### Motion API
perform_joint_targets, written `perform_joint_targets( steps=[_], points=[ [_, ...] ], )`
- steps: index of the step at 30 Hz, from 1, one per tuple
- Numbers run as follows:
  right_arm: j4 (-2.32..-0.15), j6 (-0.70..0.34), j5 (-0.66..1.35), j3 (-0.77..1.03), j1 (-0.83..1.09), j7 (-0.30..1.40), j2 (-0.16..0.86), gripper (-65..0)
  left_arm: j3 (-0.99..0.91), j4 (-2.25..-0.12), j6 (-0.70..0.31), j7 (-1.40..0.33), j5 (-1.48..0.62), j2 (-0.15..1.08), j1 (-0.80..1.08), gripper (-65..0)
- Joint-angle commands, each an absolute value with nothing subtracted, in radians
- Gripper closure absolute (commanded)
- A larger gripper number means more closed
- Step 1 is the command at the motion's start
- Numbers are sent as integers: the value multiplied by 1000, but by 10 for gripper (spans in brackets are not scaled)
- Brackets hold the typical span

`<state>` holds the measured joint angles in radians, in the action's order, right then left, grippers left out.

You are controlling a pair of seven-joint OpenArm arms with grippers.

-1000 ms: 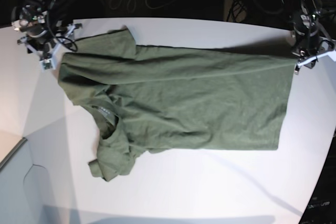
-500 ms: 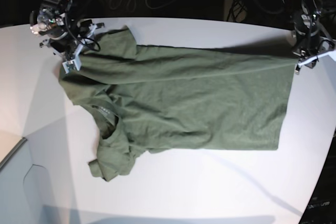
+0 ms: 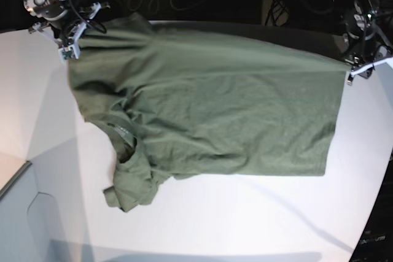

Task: Layout the t-shirt on the table in an organized manner, then fold the t-shirt properly
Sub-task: 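Lay the shirt flat and open the right gripper, then lower the right gripper and grasp the shirt near the collar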

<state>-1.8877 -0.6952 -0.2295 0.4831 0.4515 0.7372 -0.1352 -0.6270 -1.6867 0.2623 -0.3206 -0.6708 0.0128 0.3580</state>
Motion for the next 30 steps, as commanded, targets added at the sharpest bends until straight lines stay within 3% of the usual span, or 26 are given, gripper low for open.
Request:
perform_joint_targets(
  steps=[1, 4, 12, 20, 30],
  points=[
    [-1952, -698, -211, 479, 460, 708, -143, 0, -631, -1722, 257, -295, -667, 24, 352, 0],
    [-2029, -698, -211, 479, 503, 708, -157, 0, -631, -1771, 257, -295, -667, 24, 352, 0],
    [-1989, -698, -217, 518, 499, 708, -157, 0, -742, -1926, 257, -300, -667, 24, 367, 0],
    [-1986, -698, -219, 530, 450, 710, -148, -6, -774, -1893, 257, -297, -668, 51, 367, 0],
    [-1949, -698, -217, 527, 180, 719, -58, -285, -768, -1797, 257, -297, -668, 42, 367, 0]
  ],
)
